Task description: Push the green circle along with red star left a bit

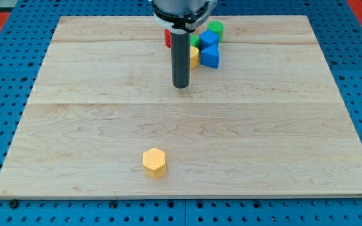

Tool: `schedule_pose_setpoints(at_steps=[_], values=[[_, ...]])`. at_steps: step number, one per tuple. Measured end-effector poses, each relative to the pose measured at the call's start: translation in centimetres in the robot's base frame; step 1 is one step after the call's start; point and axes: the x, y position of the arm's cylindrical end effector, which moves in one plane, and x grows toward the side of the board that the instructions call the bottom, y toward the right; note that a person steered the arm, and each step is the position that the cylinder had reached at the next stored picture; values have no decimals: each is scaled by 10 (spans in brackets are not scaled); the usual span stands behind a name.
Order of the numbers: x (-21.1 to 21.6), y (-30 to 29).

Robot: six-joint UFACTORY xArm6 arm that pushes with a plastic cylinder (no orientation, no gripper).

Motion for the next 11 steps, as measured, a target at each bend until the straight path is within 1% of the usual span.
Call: schedule_pose_setpoints(at_steps=[1, 2, 5, 6, 7, 8, 9, 10, 11], values=[[0, 0], [-10, 0], [-4, 9], [3, 39], [32, 78], [-11, 108], [-93, 112], [-169, 95], [-153, 67]])
